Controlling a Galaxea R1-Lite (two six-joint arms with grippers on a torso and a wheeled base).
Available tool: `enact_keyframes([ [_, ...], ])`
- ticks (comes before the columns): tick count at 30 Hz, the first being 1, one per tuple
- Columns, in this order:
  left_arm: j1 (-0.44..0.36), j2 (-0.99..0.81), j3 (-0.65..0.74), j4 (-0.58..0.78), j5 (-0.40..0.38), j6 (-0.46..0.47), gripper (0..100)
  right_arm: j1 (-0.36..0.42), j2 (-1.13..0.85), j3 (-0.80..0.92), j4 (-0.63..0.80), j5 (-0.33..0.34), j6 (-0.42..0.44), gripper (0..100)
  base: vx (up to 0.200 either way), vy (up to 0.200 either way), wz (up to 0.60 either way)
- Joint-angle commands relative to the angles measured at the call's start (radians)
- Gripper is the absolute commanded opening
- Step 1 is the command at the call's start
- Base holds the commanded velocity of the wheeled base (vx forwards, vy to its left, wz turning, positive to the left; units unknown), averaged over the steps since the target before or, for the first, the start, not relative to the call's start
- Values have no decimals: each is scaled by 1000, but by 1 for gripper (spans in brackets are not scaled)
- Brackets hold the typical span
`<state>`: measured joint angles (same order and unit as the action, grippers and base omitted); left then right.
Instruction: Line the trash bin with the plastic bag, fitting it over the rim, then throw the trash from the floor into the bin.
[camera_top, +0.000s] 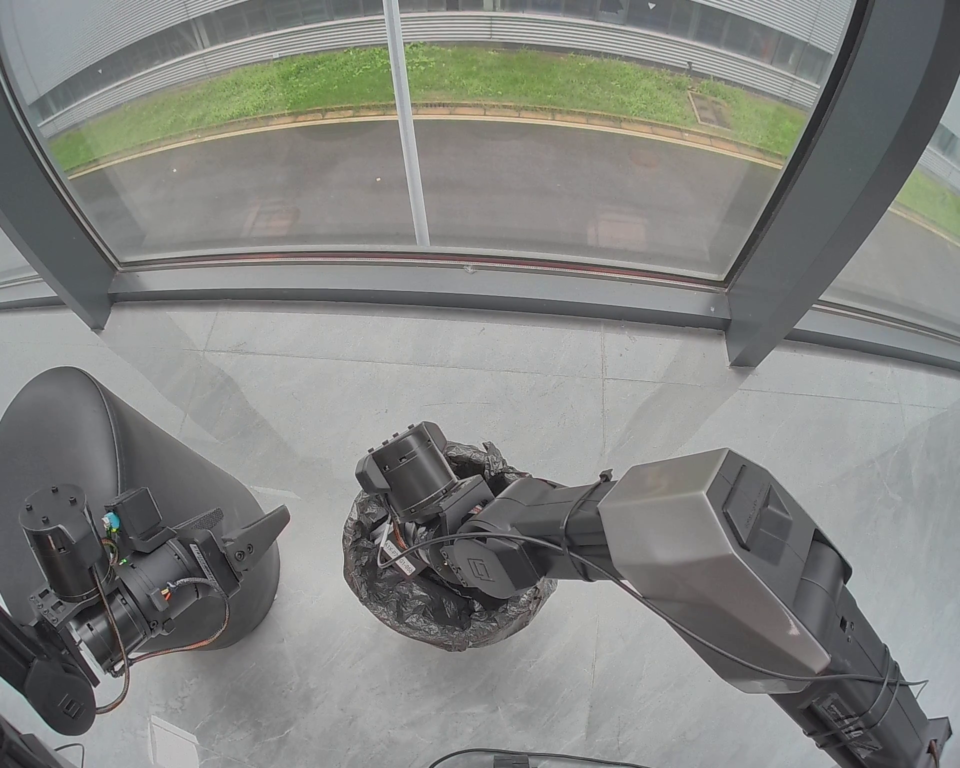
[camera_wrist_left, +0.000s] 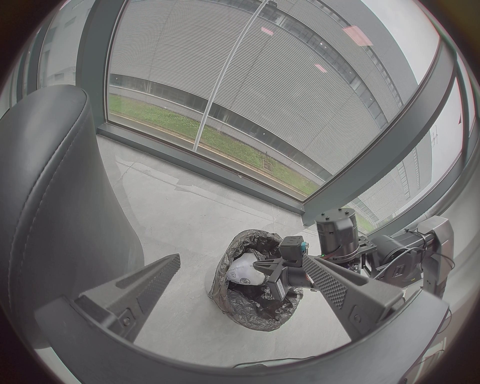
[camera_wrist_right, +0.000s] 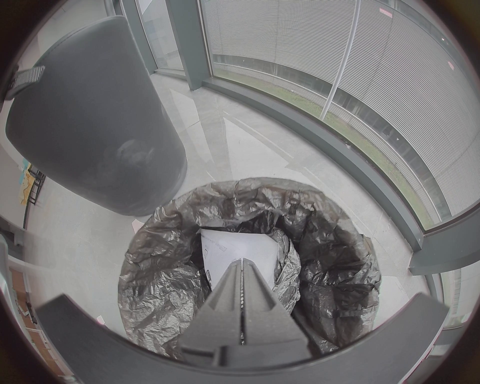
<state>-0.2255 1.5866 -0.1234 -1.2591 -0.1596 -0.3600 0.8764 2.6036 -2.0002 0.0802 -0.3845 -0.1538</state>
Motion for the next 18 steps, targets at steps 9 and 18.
enact_keyframes([
  [9, 2, 1, -1, 0, 0, 0, 100, -48, 85, 0, -22, 19, -1, 0, 0, 0, 0],
  [18, 2, 6, 1, 0, 0, 0, 100, -77, 119, 0, -43, 19, -3, 0, 0, 0, 0],
])
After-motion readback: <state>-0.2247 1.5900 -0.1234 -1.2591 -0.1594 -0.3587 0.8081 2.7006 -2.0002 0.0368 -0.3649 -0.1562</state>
